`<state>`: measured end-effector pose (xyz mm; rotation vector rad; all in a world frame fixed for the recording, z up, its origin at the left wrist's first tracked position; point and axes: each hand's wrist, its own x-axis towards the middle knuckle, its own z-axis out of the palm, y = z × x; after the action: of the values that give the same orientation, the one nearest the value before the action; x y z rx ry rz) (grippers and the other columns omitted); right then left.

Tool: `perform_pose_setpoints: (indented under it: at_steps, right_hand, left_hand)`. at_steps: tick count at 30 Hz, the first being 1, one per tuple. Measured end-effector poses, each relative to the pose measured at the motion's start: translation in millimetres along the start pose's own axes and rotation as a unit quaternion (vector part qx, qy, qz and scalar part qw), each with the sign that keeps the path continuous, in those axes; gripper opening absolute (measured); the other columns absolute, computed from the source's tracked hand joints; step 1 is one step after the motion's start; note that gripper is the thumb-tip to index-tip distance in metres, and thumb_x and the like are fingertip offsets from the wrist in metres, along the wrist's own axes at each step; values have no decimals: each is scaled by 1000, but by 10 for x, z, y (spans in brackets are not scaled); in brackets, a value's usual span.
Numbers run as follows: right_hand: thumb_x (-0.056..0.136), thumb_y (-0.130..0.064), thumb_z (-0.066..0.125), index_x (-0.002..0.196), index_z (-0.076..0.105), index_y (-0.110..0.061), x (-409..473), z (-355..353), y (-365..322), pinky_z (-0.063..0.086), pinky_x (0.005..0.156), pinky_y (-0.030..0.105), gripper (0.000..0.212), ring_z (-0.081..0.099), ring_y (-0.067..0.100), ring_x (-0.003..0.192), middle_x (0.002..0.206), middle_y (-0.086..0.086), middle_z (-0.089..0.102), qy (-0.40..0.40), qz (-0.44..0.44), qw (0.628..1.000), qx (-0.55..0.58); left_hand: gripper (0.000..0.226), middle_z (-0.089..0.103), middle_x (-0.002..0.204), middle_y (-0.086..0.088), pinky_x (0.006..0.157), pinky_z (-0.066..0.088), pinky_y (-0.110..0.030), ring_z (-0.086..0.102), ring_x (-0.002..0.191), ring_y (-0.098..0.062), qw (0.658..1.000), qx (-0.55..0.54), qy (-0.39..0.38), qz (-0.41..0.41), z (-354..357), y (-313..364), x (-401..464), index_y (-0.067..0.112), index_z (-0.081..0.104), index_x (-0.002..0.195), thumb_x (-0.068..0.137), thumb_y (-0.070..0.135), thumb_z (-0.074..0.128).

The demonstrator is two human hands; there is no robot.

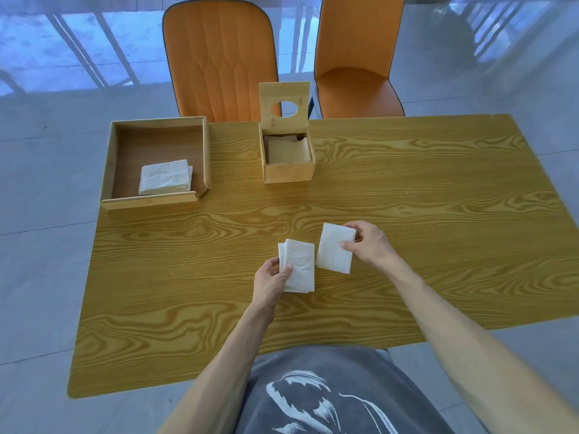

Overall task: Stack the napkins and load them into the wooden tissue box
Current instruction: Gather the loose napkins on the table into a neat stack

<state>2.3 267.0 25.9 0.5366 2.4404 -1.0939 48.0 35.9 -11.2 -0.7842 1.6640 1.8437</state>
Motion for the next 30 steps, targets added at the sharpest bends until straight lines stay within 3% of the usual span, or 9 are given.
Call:
perform_pose_setpoints:
  at_steps: [2,5,8,14,17,21,27,30]
  right_hand:
    - [89,-13,69,113,69,-9,-46,-41,-25,60,82,43,24,71,26,94,104,10,73,-34,4,996,85]
    - [94,-14,65,110,71,-8,-150,-115,-141,53,67,29,18,64,18,82,96,5,71,-77,-10,986,147]
    - [93,-23,68,113,71,-16,-184,-117,-213,43,63,24,21,60,11,79,95,-1,72,-137,-12,978,157]
    - [90,-30,72,114,69,-17,-152,211,-232,53,76,31,28,69,14,92,106,2,75,-204,6,969,142]
    - [92,-24,70,117,66,-11,-117,370,-196,56,67,25,29,70,15,91,106,6,73,-222,20,964,147]
    - [93,-20,67,111,65,-13,-57,543,-163,56,60,24,19,69,17,91,103,6,72,-195,16,972,129]
    - [92,-16,68,113,65,-2,-39,687,-152,58,87,44,25,69,29,102,110,14,72,-114,10,984,134]
    - [89,-24,72,106,67,-8,-55,728,-139,58,87,47,24,71,25,98,104,8,73,-92,3,989,114]
  left_hand:
    - [42,70,114,-12,74,53,-29,68,100,-26,1000,-8,-1,0,0,2,0,9,55,133,93,18,65]
    - [37,71,109,-9,68,52,-27,68,92,-22,1000,-20,-3,1,1,10,-10,10,55,131,96,19,62]
    - [34,71,105,-8,66,52,-25,68,86,-20,1000,-26,-7,4,4,12,-20,9,56,129,97,20,60]
    - [31,72,110,-10,66,52,-26,69,89,-22,1000,-23,-15,2,-3,28,-19,12,58,126,96,21,60]
    - [33,73,110,-10,68,54,-29,70,92,-23,1000,-19,-17,-4,-14,29,-14,12,60,125,94,22,62]
    - [30,73,104,-7,68,55,-31,68,86,-21,999,-37,-17,-22,-37,50,-18,12,62,122,94,21,58]
    - [29,72,103,-5,62,52,-25,68,83,-17,998,-45,-18,-33,-36,87,-15,13,62,123,98,25,54]
    - [28,74,104,-4,57,53,-21,71,81,-15,998,-53,-31,-34,-37,105,-30,16,60,118,93,28,65]
